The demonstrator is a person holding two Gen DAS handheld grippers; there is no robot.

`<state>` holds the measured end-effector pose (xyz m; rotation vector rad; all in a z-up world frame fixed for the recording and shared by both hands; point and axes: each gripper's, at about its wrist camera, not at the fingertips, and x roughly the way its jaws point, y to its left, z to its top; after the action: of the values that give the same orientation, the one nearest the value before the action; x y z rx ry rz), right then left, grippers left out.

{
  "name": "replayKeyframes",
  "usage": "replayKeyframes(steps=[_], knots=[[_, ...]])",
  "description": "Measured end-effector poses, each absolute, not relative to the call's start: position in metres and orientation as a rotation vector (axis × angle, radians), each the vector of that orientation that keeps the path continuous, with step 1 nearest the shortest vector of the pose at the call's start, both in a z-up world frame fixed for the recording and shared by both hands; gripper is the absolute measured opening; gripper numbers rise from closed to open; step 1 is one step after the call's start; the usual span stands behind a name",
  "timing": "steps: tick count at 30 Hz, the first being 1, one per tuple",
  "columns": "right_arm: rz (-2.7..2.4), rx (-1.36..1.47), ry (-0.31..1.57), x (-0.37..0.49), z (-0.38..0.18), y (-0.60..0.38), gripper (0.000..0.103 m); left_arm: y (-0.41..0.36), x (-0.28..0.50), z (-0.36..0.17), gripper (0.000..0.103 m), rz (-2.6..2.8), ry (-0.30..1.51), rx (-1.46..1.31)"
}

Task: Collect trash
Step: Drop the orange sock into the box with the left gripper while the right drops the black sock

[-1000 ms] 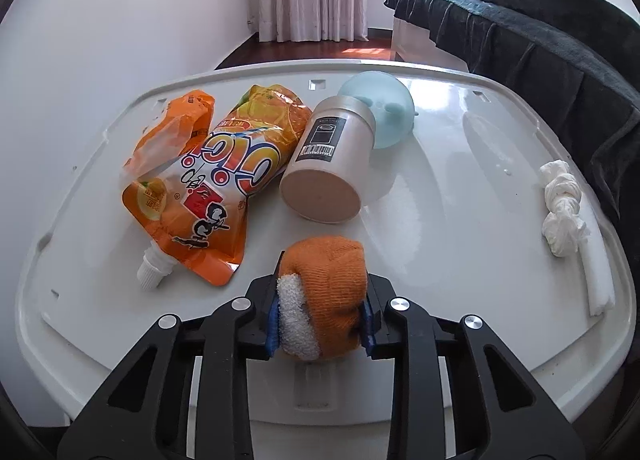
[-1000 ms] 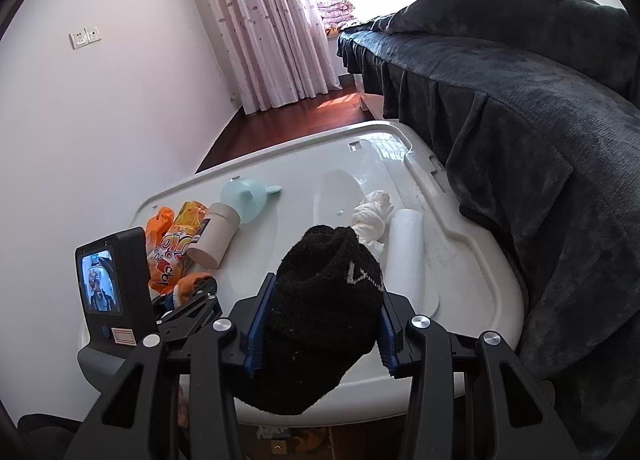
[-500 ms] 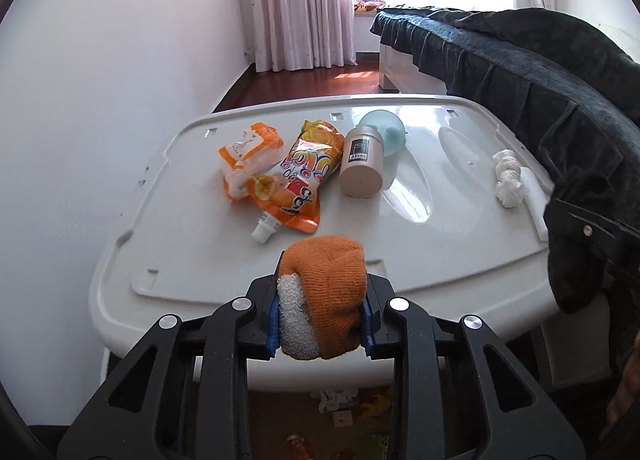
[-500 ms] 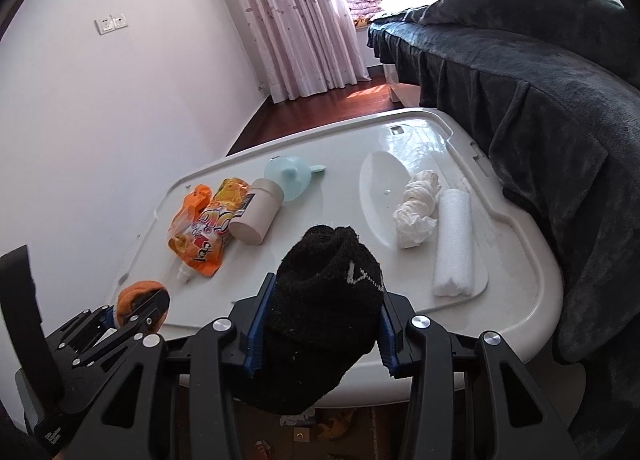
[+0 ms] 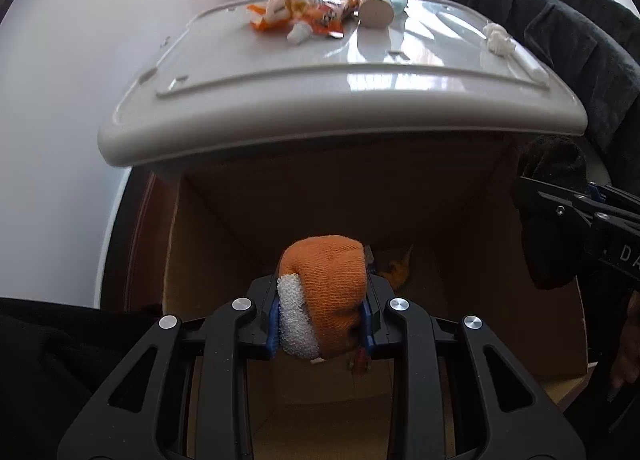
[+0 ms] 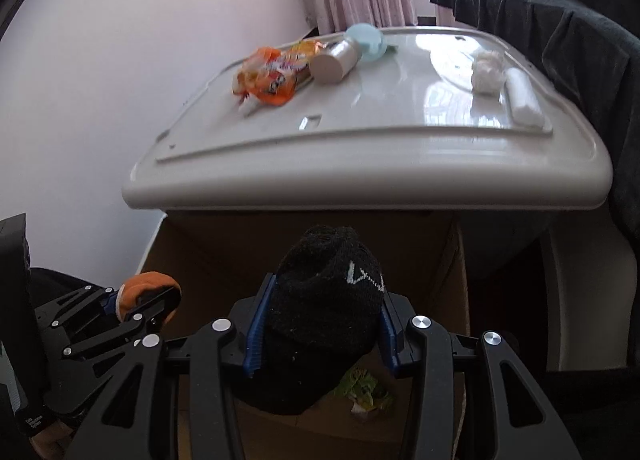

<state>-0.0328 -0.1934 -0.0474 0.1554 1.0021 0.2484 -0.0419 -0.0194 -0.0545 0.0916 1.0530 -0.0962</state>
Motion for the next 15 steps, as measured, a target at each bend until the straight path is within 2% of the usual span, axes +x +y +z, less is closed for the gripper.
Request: replayKeyframes(steps=[9, 10, 11, 12, 14, 15], knots=[[0.243, 0.141, 1.079, -0.028, -0.070, -0.184, 0.045, -0.010, -0.042, -0.077, 0.028, -0.093, 1.118, 0.072], [0.241, 0.141, 1.082, -0.028, -0.071, -0.183, 0.047, -0.010, -0.042, -0.078, 0.029, -0.093, 1.119, 0.073], [0.241, 0.141, 1.087, -0.028, -0.072, -0.184, 0.053, -0.011, -0.042, -0.078, 0.031, -0.095, 1.123, 0.074], [0.234, 0.143, 1.096, -0.026, -0.073, -0.184, 0.054, -0.012, -0.042, -0.080, 0.036, -0.088, 1.132, 0.078], [0.212, 0.159, 1.083, -0.026, -0.071, -0.189, 0.061, -0.014, -0.038, -0.083, 0.070, -0.059, 1.140, 0.093], [0.197, 0.164, 1.067, -0.026, -0.068, -0.193, 0.062, -0.013, -0.040, -0.081, 0.075, -0.042, 1.119, 0.091]])
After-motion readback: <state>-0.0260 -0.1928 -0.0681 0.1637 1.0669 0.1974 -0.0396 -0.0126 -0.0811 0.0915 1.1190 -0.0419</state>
